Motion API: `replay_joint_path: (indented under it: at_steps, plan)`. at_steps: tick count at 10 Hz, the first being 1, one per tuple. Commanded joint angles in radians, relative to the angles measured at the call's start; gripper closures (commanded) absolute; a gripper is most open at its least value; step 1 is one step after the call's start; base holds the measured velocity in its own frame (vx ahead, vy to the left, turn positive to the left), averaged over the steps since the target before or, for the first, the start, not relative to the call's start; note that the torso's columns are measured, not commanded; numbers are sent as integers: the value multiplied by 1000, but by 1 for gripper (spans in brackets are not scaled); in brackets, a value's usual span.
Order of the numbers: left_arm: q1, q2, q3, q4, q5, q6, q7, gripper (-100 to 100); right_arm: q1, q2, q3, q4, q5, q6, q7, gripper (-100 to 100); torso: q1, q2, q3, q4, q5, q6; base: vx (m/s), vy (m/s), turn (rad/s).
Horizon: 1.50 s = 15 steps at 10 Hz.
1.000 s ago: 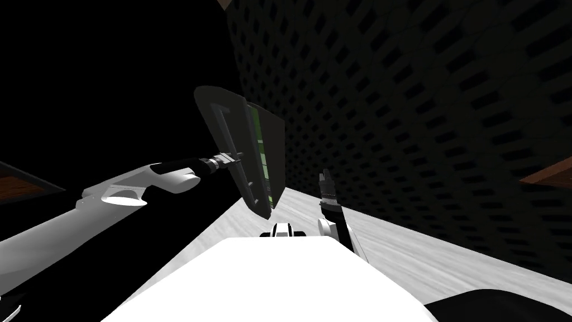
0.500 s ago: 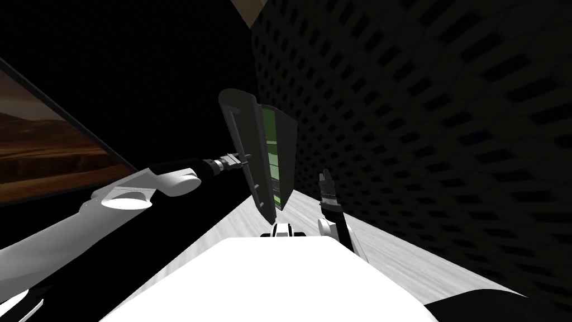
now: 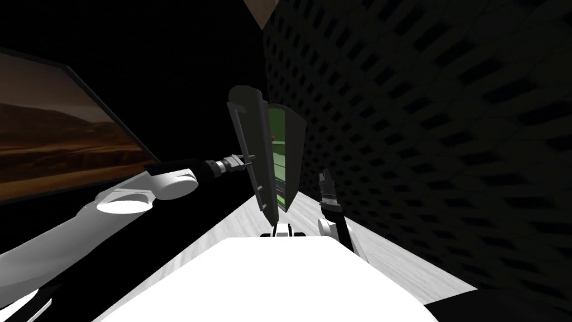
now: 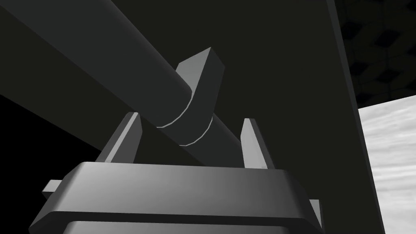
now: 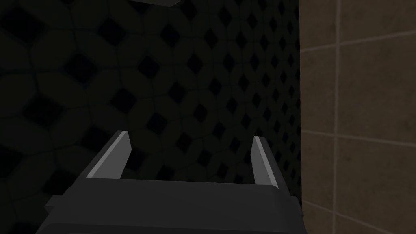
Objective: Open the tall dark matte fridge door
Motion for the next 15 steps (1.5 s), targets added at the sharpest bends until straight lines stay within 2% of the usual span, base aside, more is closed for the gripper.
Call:
replay_joint_path:
  at_steps: [1, 2, 3, 5, 6, 7, 8, 10, 11, 12, 13, 14, 15]
  plan:
    - [-3, -3, -2, 12, 72, 5, -76, 100, 0, 0, 0, 0, 0, 0, 0, 0, -2, -1, -1, -1, 1, 2, 21, 14, 34]
    - [-14, -41, -4, -55, 113, 35, -104, 100, 0, 0, 0, 0, 0, 0, 0, 0, -7, -3, -2, -2, -1, 4, 119, 121, 404]
    - [-14, -41, -4, -61, 143, 35, -130, 100, 0, 0, 0, 0, 0, 0, 0, 0, -5, -4, -1, 0, -2, 1, 147, 145, 475]
    - [-14, -41, -4, -61, 205, 35, -183, 100, 0, 0, 0, 0, 0, 0, 0, 0, -10, -5, -4, -3, -2, 6, 33, 31, 20]
    - [-14, -41, -4, -61, 205, 35, -196, 100, -1, 0, 0, 0, 0, 0, 0, 0, -16, -4, -3, -4, -5, 7, -11, -9, -28]
    - [-24, -78, -7, -122, 250, 64, -226, 100, -1, 0, 0, 0, 0, 0, 0, 0, -18, -3, -1, -4, -6, 6, 130, 82, 371]
    - [-24, -78, -7, -134, 261, 64, -233, 100, 0, 0, 0, 0, 0, 0, 0, 0, -14, -1, 1, 0, -6, 3, 139, 88, 428]
    - [-24, -78, -7, -134, 322, 64, -280, 100, -1, 0, 0, 0, 0, 0, 0, 0, -15, 7, 6, -2, -3, 5, -10, 4, 57]
    - [-24, -78, -7, -134, 338, 64, -305, 100, -1, 0, 0, 0, 0, 0, 0, 0, -17, 9, 8, -1, -5, 5, -1, 7, -24]
    - [-34, -115, -9, -186, 383, 94, -335, 100, -1, 0, 0, 0, 0, 0, 0, 0, -18, 10, 9, 0, -5, 5, -15, 25, 288]
    - [-34, -115, -9, -197, 424, 94, -373, 100, 0, 0, 0, 0, 0, 0, 0, 0, -23, 17, 13, 3, -8, 5, -16, 38, 395]
    - [-34, -115, -9, -207, 471, 94, -425, 100, 0, 0, 0, 0, 0, 0, 0, 0, -27, 27, 20, 8, -9, 5, -6, 29, 210]
    - [-34, -115, -9, -207, 471, 94, -425, 100, -1, 0, 0, 0, 0, 0, 0, 0, -34, 34, 25, 10, -12, 9, -6, 39, 45]
